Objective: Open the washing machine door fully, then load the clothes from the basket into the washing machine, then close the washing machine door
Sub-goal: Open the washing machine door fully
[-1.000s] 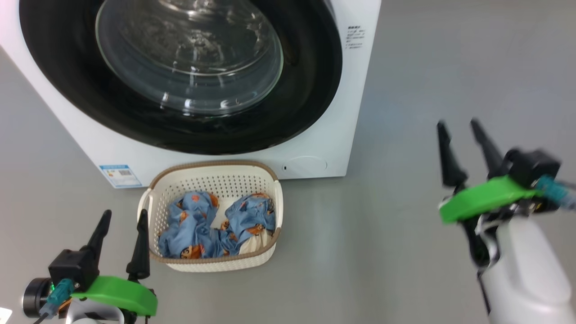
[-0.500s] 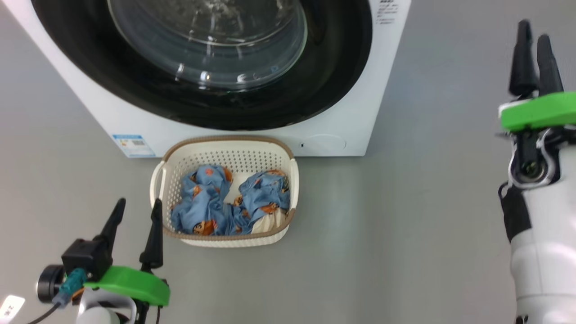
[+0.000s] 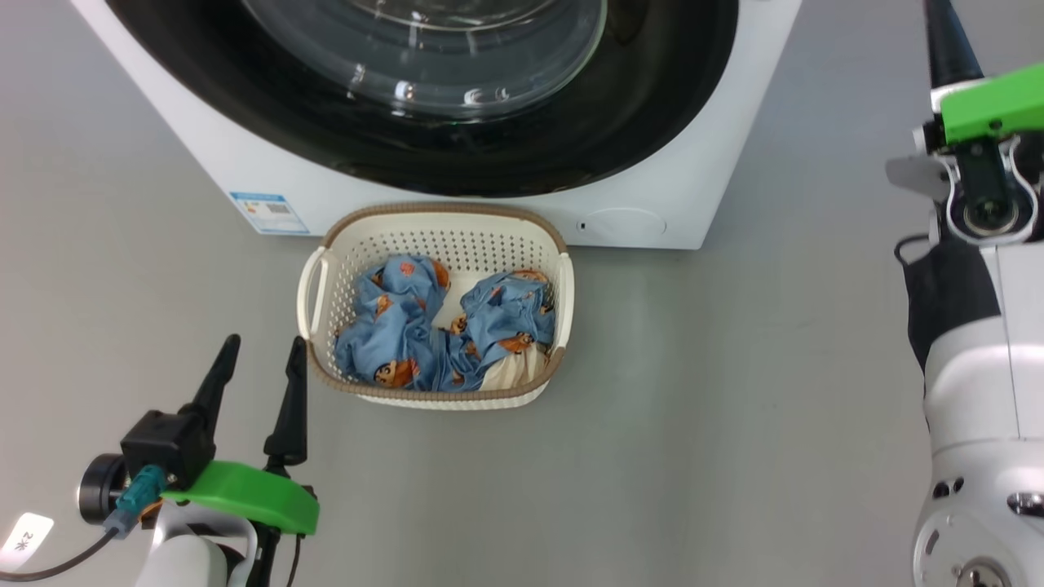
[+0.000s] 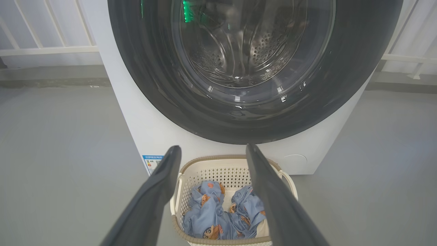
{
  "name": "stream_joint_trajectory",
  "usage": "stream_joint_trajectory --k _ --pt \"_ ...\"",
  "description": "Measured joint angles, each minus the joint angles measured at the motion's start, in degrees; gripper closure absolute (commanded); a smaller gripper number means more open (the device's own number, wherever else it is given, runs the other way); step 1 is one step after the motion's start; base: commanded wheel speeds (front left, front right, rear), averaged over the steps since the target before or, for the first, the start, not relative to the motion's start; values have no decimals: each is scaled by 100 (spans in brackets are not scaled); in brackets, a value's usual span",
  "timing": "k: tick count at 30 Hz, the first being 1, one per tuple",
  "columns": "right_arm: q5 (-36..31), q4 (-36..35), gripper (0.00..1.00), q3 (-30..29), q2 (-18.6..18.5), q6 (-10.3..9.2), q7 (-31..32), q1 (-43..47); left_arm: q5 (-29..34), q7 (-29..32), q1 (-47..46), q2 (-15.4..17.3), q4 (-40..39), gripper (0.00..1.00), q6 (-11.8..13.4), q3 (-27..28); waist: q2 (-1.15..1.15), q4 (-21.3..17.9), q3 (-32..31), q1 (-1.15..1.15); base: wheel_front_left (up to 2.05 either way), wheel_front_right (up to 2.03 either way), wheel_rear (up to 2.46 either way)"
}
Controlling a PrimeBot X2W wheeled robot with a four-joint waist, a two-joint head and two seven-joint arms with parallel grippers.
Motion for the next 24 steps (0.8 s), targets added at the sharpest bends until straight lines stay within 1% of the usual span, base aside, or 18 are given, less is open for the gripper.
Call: stream_joint_trajectory --k 5,10,14,17,22,24 --pt "78 210 100 -32 8 0 410 -403 -18 0 -15 -16 7 0 0 -5 0 68 136 0 0 0 0" --pt "57 467 100 -270 -16 0 770 -822 -57 0 -92 -25 13 0 0 -23 0 116 280 0 0 0 0" --pt "-145 668 100 -425 -77 0 1165 -1186 -76 0 -133 -37 5 0 0 -36 0 165 445 0 0 0 0" --pt "-256 732 100 -503 -98 0 1338 -1422 -168 0 -246 -40 -18 0 0 -57 0 200 547 0 0 0 0" --pt "-548 816 100 -499 -99 0 1629 -1767 -215 0 -324 -52 -32 0 0 -97 0 256 726 0 0 0 0" --pt "-571 872 100 -504 -93 0 1774 -1883 -230 0 -332 -65 -32 0 0 -109 0 276 796 0 0 0 0"
